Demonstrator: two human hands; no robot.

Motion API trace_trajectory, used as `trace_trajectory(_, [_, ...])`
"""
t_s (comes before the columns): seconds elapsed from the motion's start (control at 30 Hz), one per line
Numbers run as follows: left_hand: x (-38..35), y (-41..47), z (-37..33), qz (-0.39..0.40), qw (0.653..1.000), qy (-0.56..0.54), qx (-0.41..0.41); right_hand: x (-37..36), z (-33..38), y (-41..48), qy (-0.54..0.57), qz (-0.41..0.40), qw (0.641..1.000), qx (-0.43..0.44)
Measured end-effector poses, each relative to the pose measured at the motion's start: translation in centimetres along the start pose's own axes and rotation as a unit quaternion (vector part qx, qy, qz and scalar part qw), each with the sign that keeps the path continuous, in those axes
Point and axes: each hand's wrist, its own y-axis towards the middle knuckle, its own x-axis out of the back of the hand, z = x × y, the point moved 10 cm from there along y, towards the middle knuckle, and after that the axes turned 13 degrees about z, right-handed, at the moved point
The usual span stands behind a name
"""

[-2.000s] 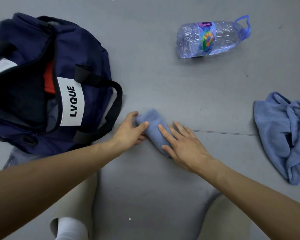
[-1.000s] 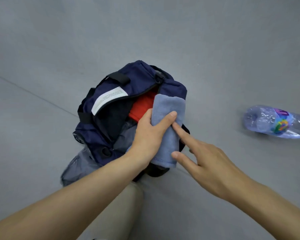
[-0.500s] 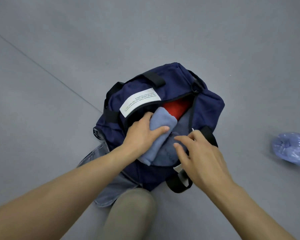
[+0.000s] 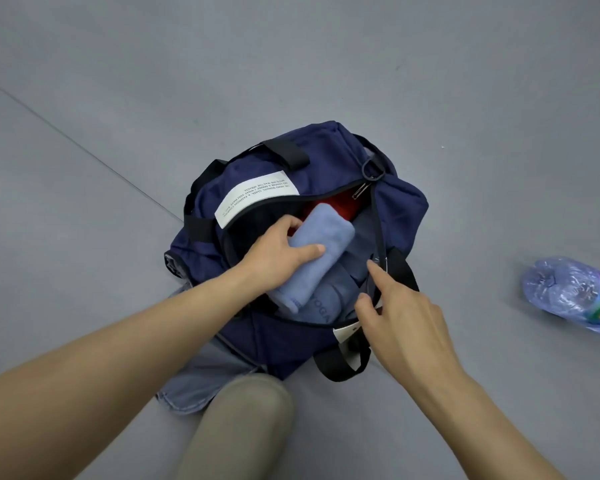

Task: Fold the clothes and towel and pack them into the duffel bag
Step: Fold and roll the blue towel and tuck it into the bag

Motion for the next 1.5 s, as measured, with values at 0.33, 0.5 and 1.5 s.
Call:
trace_trajectory(0.33, [-5.5, 5.7, -7.0, 0.039, 0.998, -0.017, -0.056, 1.6, 1.3, -1.8, 0.026, -0.024, 0.999, 0.028])
trace_trajectory(0.5, [-6.8, 6.6, -7.7, -0.011, 0.999, 0.021, -0.042, 1.3, 1.0, -2.2, 0.017, -0.024, 0.999, 0.020])
trace_trajectory(1.5, [-5.2, 0.8, -8.1, -0.025, 0.955, 0.203, -0.214, -0.8, 0.1, -3.0, 0.073, 0.001, 0.985, 0.157])
